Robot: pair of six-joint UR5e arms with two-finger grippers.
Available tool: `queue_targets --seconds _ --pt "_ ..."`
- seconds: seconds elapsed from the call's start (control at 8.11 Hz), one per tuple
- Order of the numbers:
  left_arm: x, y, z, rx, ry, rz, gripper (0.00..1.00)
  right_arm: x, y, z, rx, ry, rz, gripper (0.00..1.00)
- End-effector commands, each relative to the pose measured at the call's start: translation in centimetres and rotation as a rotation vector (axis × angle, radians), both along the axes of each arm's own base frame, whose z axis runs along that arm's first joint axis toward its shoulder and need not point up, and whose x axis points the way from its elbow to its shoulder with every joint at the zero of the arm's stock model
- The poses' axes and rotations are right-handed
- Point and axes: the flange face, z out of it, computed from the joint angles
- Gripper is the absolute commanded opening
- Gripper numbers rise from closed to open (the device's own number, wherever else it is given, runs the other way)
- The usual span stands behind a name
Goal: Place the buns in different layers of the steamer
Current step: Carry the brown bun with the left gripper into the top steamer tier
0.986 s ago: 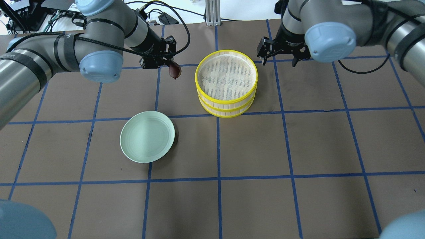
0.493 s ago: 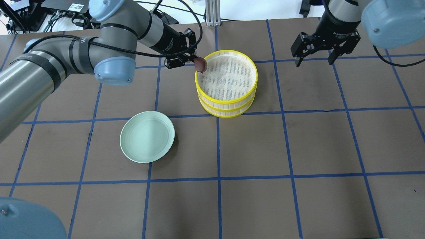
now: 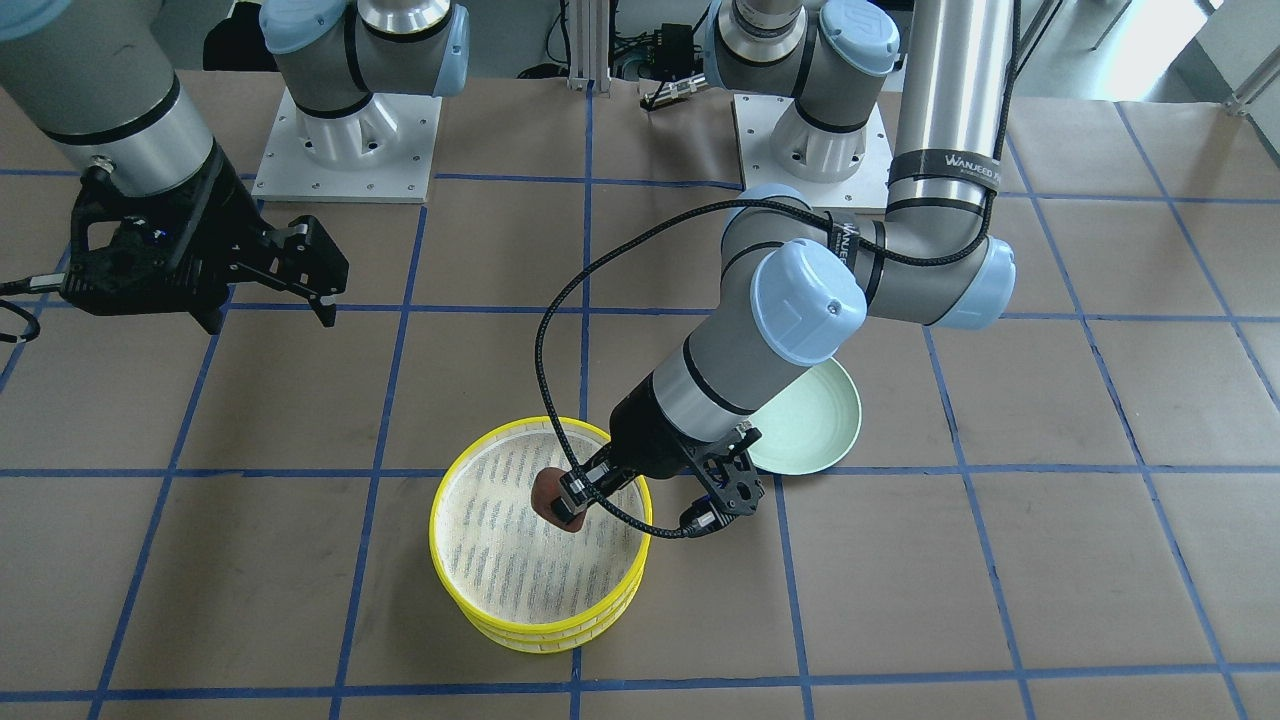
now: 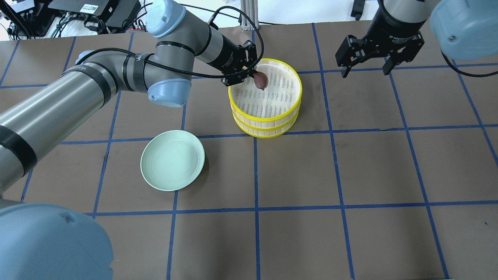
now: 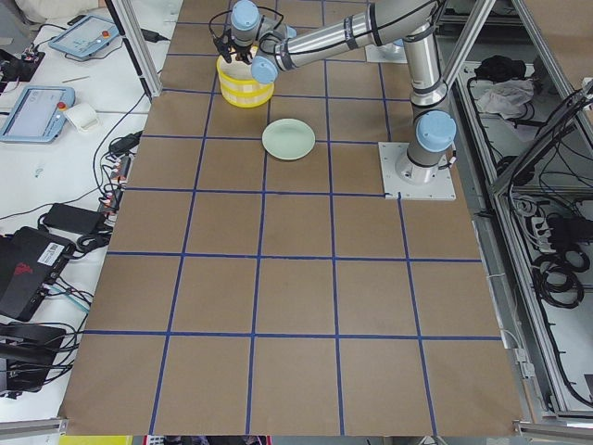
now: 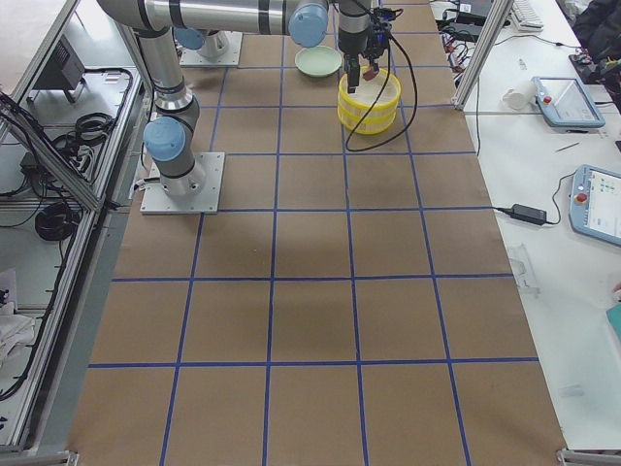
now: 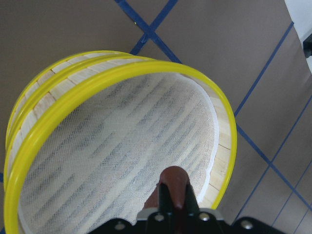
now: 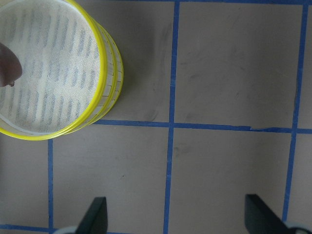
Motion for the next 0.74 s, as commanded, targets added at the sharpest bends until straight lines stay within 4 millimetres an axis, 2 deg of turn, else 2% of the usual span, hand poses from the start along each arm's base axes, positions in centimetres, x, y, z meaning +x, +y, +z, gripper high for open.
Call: queue_targets --seconds 0.0,0.12,0.25,0.49,0.62 --pt "-0.5 -0.1 -0.7 0.006 -0.005 -0.003 0.28 0.7 0.4 0.0 0.012 -0.002 -0.019 1.00" --pt "-0.5 -0.2 -0.7 0.007 -0.010 0.003 0.54 0.7 0.2 -0.3 0.013 0.000 -0.013 1.00" --pt "-0.5 -0.2 -0.5 0.015 -0.005 0.019 0.72 0.7 0.2 -0.3 0.016 -0.001 -0.011 1.00" --pt "-0.4 -0.1 -0.2 0.011 -0.004 0.024 0.85 0.7 0.2 -0.3 0.015 -0.001 -0.011 1.00" --pt "-0.4 -0.3 0.6 -0.006 -0.006 0.020 0.87 0.7 0.3 -0.2 0.013 -0.001 -0.011 1.00"
